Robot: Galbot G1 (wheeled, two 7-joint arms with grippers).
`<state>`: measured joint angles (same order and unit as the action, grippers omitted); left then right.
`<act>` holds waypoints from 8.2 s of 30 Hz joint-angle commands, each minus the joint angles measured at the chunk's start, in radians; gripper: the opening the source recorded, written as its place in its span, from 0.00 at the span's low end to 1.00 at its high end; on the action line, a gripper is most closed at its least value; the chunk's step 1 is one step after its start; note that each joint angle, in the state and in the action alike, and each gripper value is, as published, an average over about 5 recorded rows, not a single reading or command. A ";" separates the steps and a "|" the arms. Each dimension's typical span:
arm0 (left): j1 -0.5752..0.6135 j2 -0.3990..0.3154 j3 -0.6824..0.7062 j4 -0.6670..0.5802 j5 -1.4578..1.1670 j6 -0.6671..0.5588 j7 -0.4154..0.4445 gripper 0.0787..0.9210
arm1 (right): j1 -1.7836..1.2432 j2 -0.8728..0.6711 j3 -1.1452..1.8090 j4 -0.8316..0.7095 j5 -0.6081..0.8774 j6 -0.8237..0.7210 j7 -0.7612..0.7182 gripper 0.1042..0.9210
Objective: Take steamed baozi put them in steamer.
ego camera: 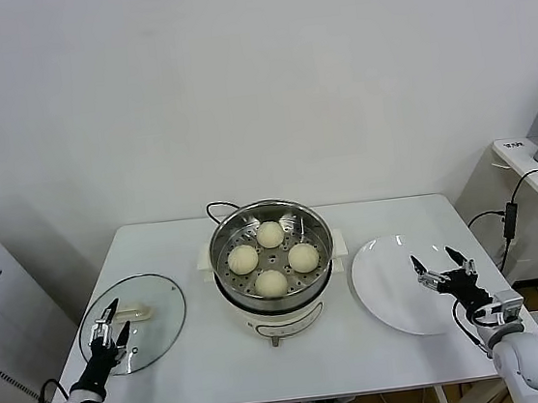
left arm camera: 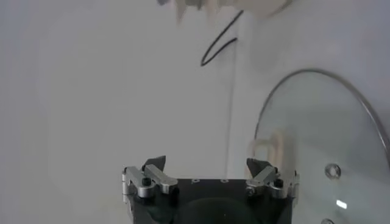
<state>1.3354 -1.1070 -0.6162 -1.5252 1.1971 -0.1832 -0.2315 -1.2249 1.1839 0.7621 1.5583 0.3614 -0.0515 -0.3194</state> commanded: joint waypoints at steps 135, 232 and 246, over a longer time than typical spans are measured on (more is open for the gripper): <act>-0.534 -0.249 0.802 -0.266 0.237 0.803 0.514 0.03 | -0.006 0.012 0.042 -0.037 -0.036 0.028 -0.073 0.88; -0.107 0.003 0.002 -0.216 -1.647 0.522 0.276 0.88 | -0.036 0.056 0.076 0.039 -0.059 -0.016 -0.009 0.88; -0.144 -0.072 0.079 -0.140 -1.524 0.493 0.282 0.88 | -0.022 0.065 0.013 0.042 -0.026 -0.058 0.072 0.88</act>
<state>1.1824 -1.1369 -0.5409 -1.7444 -0.3754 0.3293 0.0522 -1.2486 1.2433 0.7942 1.5905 0.3299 -0.0836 -0.2901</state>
